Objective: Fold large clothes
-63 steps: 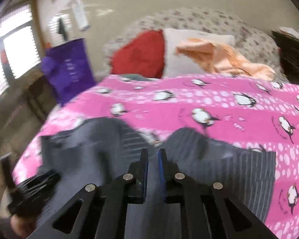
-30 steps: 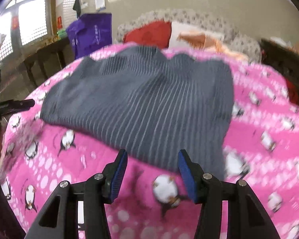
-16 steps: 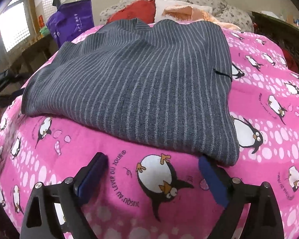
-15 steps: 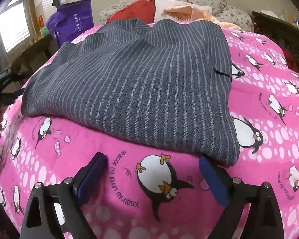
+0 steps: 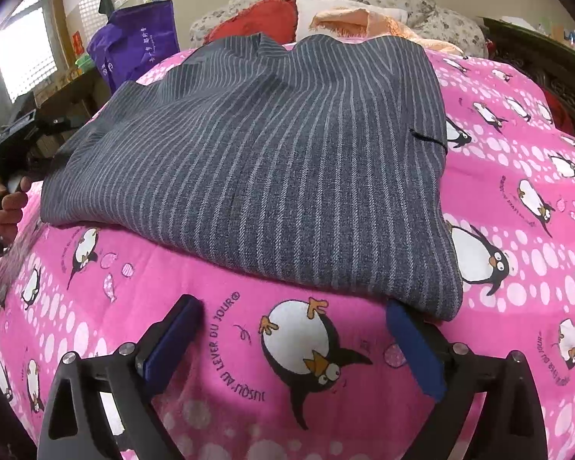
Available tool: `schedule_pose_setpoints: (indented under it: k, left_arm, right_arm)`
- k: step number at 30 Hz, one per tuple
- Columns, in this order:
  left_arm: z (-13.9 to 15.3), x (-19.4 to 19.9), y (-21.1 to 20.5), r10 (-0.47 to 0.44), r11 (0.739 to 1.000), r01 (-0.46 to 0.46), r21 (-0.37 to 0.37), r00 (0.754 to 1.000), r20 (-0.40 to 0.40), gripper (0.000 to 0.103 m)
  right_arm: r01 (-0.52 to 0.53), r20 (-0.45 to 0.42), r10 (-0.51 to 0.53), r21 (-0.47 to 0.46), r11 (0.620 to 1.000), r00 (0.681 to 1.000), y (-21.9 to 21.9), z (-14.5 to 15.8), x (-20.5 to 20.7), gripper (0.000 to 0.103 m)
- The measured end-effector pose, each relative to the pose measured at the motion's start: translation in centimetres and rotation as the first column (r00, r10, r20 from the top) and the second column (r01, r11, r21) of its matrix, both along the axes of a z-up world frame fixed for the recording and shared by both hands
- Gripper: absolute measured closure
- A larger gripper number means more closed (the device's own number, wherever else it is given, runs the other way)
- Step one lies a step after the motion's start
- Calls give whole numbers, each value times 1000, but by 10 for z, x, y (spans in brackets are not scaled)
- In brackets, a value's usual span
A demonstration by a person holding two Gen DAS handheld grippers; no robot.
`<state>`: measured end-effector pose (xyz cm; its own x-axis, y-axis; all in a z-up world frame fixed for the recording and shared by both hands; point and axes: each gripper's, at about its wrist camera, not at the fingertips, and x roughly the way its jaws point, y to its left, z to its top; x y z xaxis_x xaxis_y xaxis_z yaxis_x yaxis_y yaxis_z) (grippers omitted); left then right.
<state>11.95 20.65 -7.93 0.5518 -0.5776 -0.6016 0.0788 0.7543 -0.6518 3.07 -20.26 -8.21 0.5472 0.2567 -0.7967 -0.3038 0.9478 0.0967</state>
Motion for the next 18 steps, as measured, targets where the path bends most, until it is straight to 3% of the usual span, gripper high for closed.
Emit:
schedule_pose_setpoints:
  k: [3, 6, 8, 10, 12, 14, 16, 18]
  left_arm:
    - [-14, 13, -14, -28, 995, 34, 94, 997, -66, 22]
    - [-7, 23, -21, -15, 983, 25, 181, 998, -56, 22]
    - [1, 28, -28, 33, 961, -23, 276, 999, -29, 22]
    - [1, 28, -40, 17, 927, -10, 374, 1000, -15, 38]
    - [1, 25, -59, -47, 868, 36, 495, 999, 9, 50]
    - [5, 21, -72, -94, 825, 57, 562, 995, 37, 64]
    - [7, 22, -76, -132, 806, 84, 586, 990, 40, 68]
    - [5, 30, -71, -148, 814, 106, 571, 989, 27, 65]
  right_arm:
    - [0, 1, 0, -1, 1000, 1000, 0, 0, 0, 5]
    - [0, 1, 0, -1, 1000, 1000, 0, 0, 0, 5]
    - [-1, 0, 1, 1, 1000, 1000, 0, 0, 0, 5]
    - [-1, 1, 1, 0, 1000, 1000, 0, 0, 0, 5]
    - [-1, 0, 1, 1, 1000, 1000, 0, 0, 0, 5]
    - [-1, 0, 1, 1, 1000, 1000, 0, 0, 0, 5]
    - [-1, -1, 1, 2, 1000, 1000, 0, 0, 0, 4]
    - [-1, -2, 1, 3, 1000, 1000, 0, 0, 0, 4]
